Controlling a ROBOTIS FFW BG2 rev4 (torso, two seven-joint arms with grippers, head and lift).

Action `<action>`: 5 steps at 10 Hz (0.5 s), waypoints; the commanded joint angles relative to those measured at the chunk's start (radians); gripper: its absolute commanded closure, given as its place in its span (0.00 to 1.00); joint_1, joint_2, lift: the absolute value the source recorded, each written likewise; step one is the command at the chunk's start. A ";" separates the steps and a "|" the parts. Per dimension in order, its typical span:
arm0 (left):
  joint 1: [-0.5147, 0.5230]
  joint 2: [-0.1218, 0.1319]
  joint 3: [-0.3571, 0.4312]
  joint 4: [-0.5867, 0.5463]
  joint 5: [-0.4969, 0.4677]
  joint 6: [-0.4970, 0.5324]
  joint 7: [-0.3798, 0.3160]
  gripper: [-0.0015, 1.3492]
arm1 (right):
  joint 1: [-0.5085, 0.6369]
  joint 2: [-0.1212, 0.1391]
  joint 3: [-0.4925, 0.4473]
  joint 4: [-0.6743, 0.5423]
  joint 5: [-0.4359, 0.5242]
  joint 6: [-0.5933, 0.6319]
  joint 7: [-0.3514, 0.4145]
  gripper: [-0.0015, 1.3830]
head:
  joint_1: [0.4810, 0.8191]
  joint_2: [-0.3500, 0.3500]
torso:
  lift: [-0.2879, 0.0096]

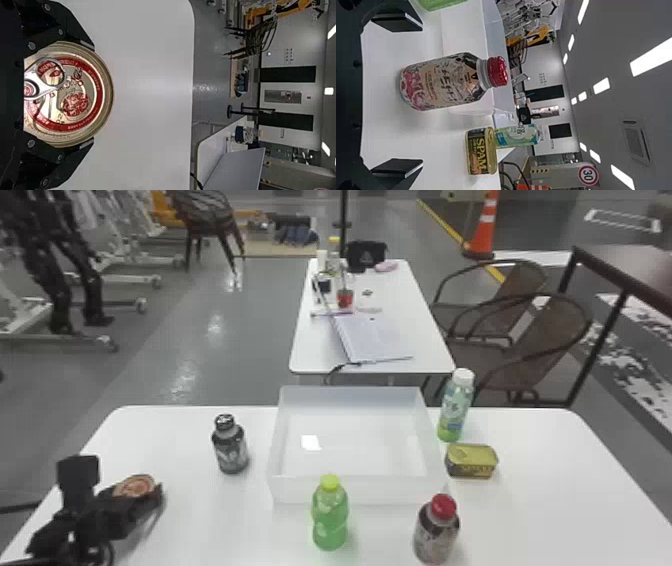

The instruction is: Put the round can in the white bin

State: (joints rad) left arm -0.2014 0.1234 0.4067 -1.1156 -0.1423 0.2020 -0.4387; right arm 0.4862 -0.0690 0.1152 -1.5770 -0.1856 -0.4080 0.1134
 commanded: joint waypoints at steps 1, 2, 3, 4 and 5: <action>-0.001 -0.002 0.000 0.000 -0.008 -0.015 0.000 0.61 | 0.000 0.000 0.000 0.000 0.000 0.000 0.000 0.07 | 0.20 0.50 | 0.63; 0.004 -0.002 -0.003 -0.010 -0.003 -0.032 -0.003 0.61 | 0.000 0.000 0.000 0.000 -0.002 0.000 0.000 0.07 | 0.20 0.50 | 0.63; 0.027 -0.004 -0.022 -0.092 -0.010 -0.006 -0.009 0.61 | 0.000 0.000 0.000 0.000 -0.002 0.000 0.000 0.07 | 0.20 0.50 | 0.63; 0.054 -0.010 -0.052 -0.199 -0.011 0.027 -0.011 0.61 | 0.000 0.000 0.000 0.000 -0.002 0.000 0.000 0.07 | 0.20 0.50 | 0.63; 0.077 -0.027 -0.088 -0.285 0.023 0.062 -0.011 0.61 | 0.000 0.000 0.000 0.000 -0.002 0.000 0.000 0.07 | 0.20 0.50 | 0.63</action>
State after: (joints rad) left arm -0.1389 0.1059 0.3405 -1.3434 -0.1368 0.2428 -0.4495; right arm 0.4862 -0.0690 0.1150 -1.5769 -0.1871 -0.4080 0.1135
